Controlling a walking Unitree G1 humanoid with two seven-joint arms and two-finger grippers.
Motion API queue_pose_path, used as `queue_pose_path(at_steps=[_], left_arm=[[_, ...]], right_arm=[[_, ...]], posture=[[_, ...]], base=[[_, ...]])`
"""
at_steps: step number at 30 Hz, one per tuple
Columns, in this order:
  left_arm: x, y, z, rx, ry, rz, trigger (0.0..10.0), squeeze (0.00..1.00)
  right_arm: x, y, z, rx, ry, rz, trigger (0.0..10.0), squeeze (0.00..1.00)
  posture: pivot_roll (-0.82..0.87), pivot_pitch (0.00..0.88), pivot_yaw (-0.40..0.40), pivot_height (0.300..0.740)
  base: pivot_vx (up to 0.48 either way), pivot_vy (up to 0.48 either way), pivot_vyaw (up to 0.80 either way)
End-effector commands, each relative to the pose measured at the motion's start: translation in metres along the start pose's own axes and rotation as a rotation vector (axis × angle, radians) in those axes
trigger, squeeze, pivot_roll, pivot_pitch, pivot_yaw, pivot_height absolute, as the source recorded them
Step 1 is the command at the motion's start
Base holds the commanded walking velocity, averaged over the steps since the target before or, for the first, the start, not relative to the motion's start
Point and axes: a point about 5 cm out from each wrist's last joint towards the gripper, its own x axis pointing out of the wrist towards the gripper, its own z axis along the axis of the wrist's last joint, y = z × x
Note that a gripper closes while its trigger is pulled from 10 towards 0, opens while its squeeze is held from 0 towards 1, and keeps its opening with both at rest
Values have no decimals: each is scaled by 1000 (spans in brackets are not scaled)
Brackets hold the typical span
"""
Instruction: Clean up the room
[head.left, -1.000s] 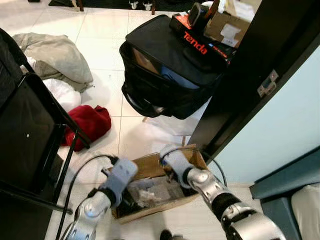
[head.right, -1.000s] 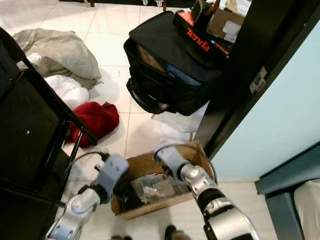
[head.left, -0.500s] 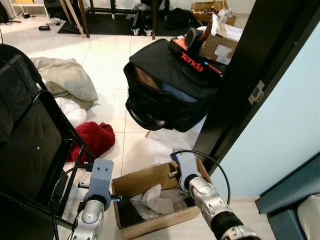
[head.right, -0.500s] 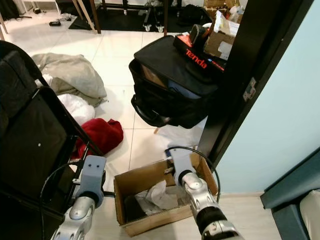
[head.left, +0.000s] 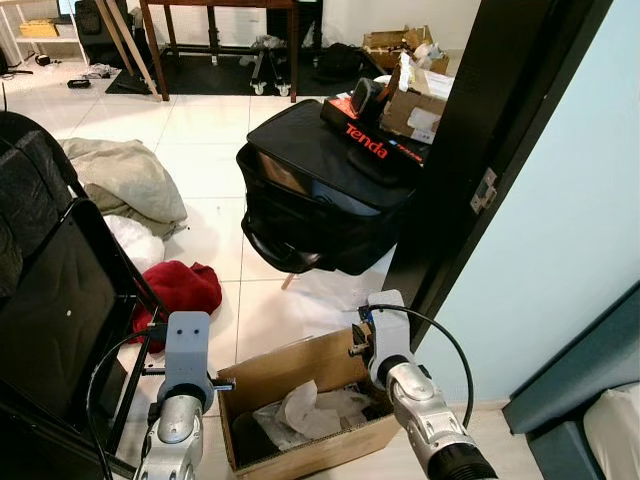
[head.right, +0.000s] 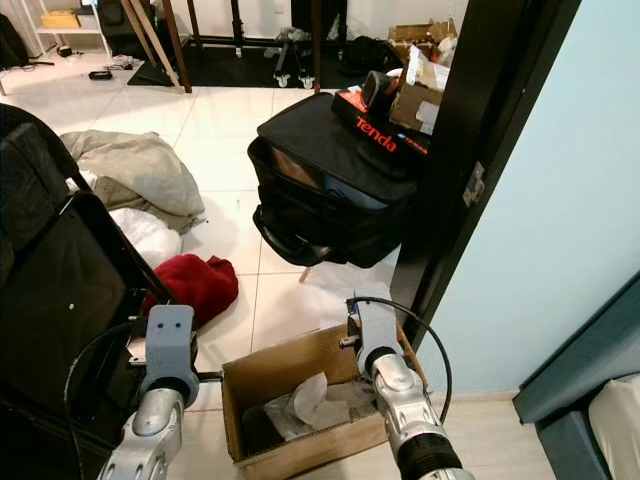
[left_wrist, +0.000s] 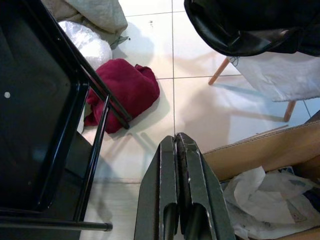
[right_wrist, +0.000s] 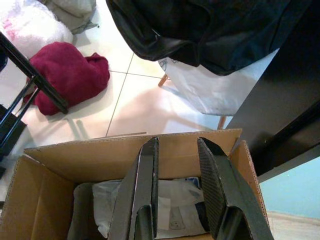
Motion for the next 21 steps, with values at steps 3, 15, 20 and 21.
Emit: queue_pose_path(at_steps=[3, 15, 20, 21], left_arm=[[-2, 3, -1, 8, 3, 3, 10000, 0], [-6, -8, -2, 0, 5, -60, 10000, 0], [-8, -14, -3, -5, 11, -98, 10000, 0], [-8, -15, -3, -1, 8, -105, 10000, 0]], right_arm=[[-3, -3, -7, 9, 31, -2, 10000, 0], [-7, -5, -8, 33, 50, -19, 10000, 0], [-8, -6, -10, 53, 65, -25, 10000, 0], [-8, -6, -10, 56, 69, -25, 10000, 0]], posture=[[-38, 106, -45, 740], [-42, 99, -40, 740], [-43, 91, -34, 740], [-46, 89, -32, 740]], base=[[0, 0, -646], [0, 0, -800], [0, 0, -800], [0, 0, -800]])
